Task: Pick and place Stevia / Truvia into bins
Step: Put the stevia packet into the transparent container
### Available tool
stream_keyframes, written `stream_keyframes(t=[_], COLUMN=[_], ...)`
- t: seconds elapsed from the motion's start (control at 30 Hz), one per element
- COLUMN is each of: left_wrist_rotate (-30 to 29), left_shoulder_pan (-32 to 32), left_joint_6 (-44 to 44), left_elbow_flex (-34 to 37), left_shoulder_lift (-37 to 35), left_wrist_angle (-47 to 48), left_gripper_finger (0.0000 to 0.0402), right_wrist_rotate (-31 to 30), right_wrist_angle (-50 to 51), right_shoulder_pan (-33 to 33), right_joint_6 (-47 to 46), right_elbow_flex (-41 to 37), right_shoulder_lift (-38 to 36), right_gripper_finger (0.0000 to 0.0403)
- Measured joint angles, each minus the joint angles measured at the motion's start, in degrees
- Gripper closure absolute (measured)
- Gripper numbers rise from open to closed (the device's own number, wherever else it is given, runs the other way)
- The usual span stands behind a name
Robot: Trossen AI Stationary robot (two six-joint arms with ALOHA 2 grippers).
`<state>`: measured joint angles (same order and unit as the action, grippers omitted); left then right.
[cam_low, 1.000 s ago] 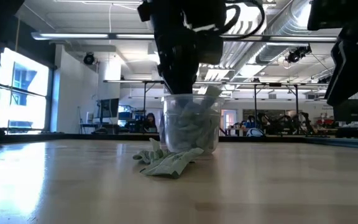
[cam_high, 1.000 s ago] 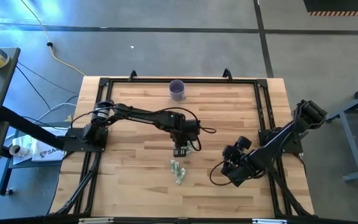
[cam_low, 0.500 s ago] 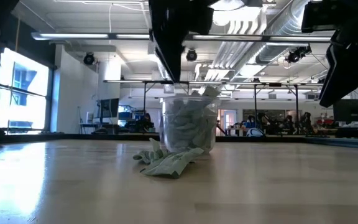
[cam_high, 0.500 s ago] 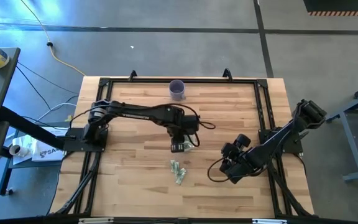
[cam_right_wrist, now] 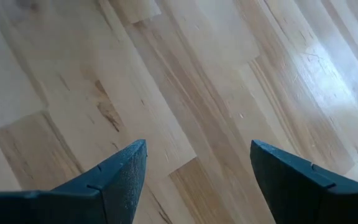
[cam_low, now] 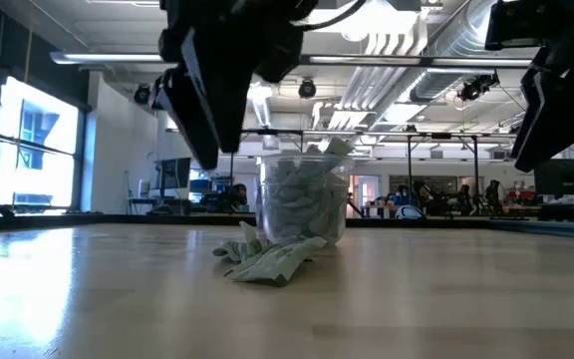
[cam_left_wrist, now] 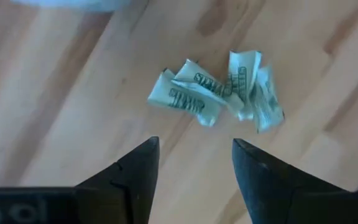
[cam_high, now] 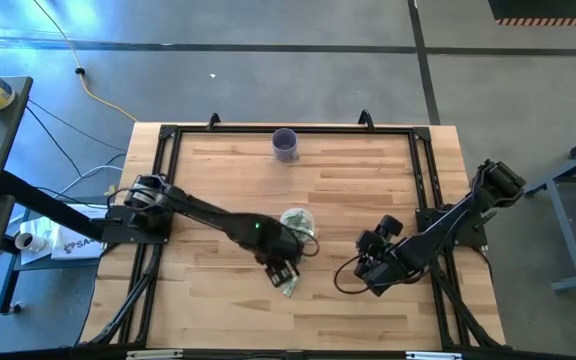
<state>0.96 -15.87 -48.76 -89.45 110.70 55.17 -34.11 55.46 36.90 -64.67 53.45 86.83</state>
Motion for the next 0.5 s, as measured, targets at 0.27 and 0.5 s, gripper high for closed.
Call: stream_keyframes(t=[0.27, 0.5], left_wrist_rotate=[-3.24, -3.83], left_shoulder_pan=[-0.18, -0.73], left_joint_6=[-18.75, -23.36], left_elbow_flex=[9.62, 12.52], left_shoulder_lift=[0.91, 2.42], left_wrist_angle=[-11.93, -20.18], left_gripper_finger=[0.0163, 0.0163], right_wrist_rotate=[0.02, 0.01], right_wrist_angle=[0.1, 0.51], right_shoulder_pan=[0.33, 0.33], right_joint_6=[2.13, 2.15], right_elbow_flex=[0.0, 0.02], right_shoulder_lift=[0.0, 0.02], right_gripper_finger=[0.0126, 0.0126])
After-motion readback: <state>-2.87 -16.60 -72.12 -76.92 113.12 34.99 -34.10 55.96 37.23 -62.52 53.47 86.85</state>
